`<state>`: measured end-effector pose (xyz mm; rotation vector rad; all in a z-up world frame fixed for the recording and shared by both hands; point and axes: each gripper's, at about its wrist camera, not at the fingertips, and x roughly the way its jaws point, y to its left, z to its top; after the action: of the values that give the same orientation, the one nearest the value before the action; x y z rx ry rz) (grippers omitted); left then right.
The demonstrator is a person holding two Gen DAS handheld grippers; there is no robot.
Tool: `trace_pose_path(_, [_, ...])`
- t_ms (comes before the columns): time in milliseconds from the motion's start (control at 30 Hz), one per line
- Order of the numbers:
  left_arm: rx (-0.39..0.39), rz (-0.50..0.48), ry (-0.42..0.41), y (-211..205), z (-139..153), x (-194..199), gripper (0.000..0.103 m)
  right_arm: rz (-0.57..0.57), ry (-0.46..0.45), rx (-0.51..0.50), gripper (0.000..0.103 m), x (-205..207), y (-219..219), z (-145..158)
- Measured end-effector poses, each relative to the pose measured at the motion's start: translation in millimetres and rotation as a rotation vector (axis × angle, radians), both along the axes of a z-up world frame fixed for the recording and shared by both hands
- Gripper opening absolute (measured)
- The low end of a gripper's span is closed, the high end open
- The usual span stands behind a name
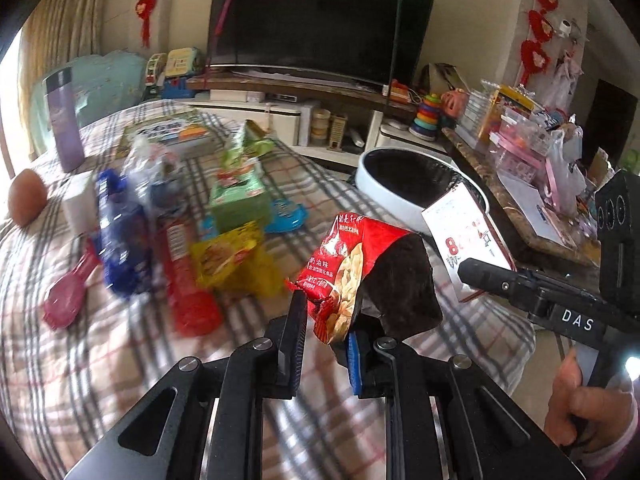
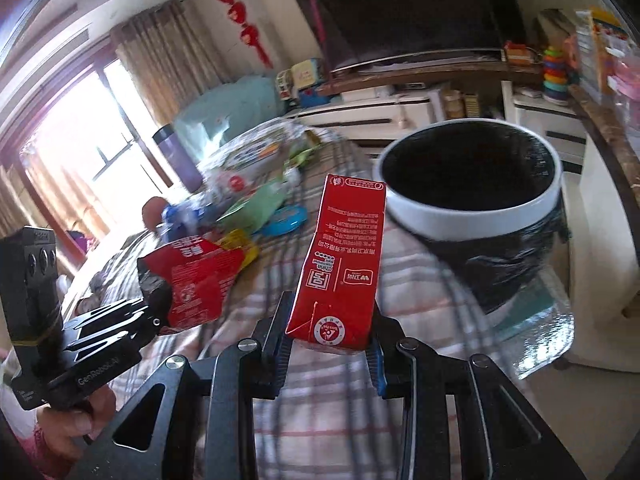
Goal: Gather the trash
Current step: 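Carry the red chip bag and red carton over the white trash bin with both grippers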
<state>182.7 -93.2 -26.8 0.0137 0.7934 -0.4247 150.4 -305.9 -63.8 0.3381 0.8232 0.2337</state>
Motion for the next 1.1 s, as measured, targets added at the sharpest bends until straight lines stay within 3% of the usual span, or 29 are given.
trace_pose_path(700, [0.03,-0.085,0.001,-88.8,-6.1,87.0,0.016,-0.102,0.008,-0.044,0.032,40.0,-78.3,3.0])
trace_pose_path(1100, [0.038,-0.11,0.032,-131.9,-9.2,142.1,0.017,-0.098,0.035,-0.09,0.031,73.3,-105.9,3.0])
